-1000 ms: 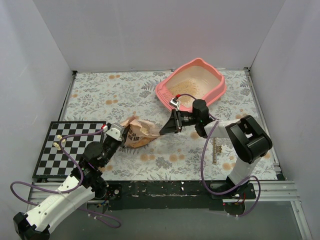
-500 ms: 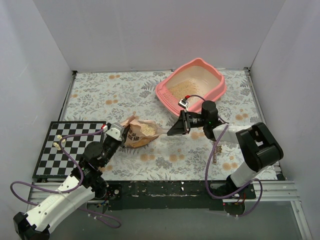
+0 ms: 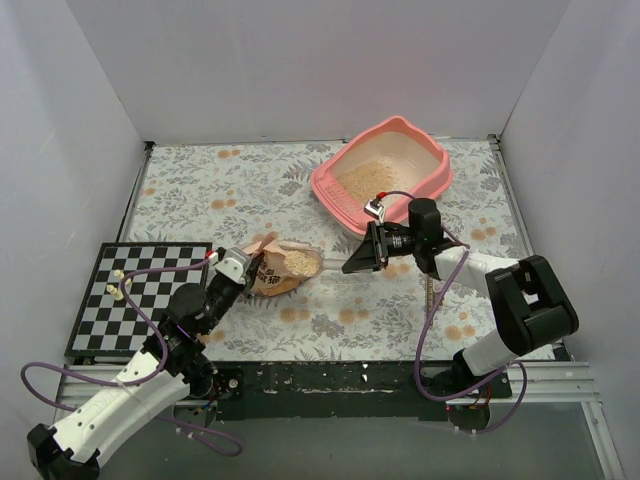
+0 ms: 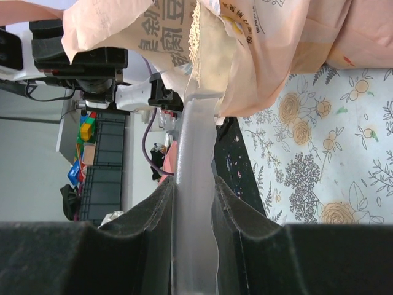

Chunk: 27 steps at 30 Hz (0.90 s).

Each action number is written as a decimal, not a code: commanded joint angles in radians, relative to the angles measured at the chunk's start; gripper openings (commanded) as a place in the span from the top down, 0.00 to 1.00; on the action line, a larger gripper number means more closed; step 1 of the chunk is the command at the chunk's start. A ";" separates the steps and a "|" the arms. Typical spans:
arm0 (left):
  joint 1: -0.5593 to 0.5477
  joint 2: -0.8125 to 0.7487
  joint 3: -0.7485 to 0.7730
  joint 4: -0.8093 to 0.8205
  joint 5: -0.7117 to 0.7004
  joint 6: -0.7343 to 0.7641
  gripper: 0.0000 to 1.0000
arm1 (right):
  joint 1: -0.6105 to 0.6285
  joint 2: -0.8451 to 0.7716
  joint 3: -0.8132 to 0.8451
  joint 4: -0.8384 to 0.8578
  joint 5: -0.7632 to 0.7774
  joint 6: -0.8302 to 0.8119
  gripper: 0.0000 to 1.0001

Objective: Fill the litter box with clean litter

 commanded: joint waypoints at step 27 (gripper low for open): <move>0.000 0.059 0.002 0.086 0.241 -0.039 1.00 | -0.107 -0.170 -0.007 -0.279 -0.042 -0.135 0.99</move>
